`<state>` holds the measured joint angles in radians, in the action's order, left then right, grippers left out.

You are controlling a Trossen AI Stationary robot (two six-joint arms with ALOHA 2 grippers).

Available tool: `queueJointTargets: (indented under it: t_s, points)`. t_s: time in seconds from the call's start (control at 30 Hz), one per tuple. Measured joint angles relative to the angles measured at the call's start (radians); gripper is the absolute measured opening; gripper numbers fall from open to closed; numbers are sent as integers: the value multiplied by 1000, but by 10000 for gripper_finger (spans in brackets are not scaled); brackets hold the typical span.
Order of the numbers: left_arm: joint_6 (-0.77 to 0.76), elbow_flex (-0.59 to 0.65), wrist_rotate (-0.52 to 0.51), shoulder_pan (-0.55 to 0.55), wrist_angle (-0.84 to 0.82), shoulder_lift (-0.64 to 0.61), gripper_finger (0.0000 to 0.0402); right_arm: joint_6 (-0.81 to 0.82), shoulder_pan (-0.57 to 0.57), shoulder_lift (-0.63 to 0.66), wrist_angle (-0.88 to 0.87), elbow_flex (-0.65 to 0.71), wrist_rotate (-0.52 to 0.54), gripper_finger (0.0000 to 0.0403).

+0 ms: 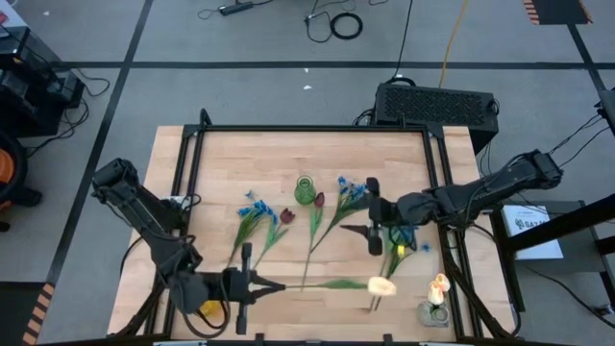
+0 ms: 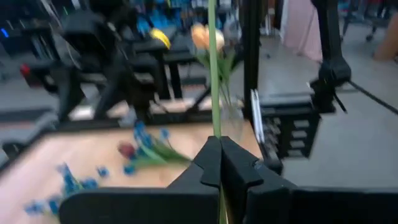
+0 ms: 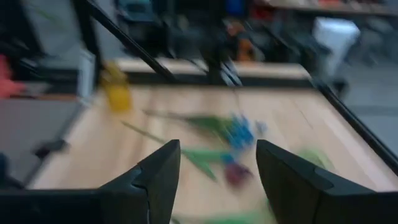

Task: Sort flowers into vase by color
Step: Put the yellow flower into the transparent vase

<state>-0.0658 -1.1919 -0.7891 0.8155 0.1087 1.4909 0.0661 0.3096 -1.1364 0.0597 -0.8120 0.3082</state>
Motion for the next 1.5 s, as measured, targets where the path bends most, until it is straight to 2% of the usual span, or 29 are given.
queueJointTargets:
  t_s: [0.17,0.3,0.53,0.73,0.87,1.03,1.3,1.5]
  points:
    - [158,0,-29,-40,148,0,0,-98,-3,-24,273,0,-112,204]
    - [237,0,-32,-84,221,0,0,-116,-7,-25,431,0,-216,204]
    - [257,0,-11,-177,292,0,0,-92,-8,8,467,0,-232,204]
    - [256,20,154,-272,455,55,0,-81,-8,50,460,0,-232,204]
    - [264,20,230,-318,545,95,0,-49,-8,126,353,-19,-232,204]
    - [255,20,328,-371,660,140,0,-2,-8,204,72,-129,-231,203]
    - [238,19,428,-428,892,251,0,25,33,248,-332,-332,-231,203]
    - [228,-15,446,-453,954,346,0,57,83,248,-378,-372,-231,204]
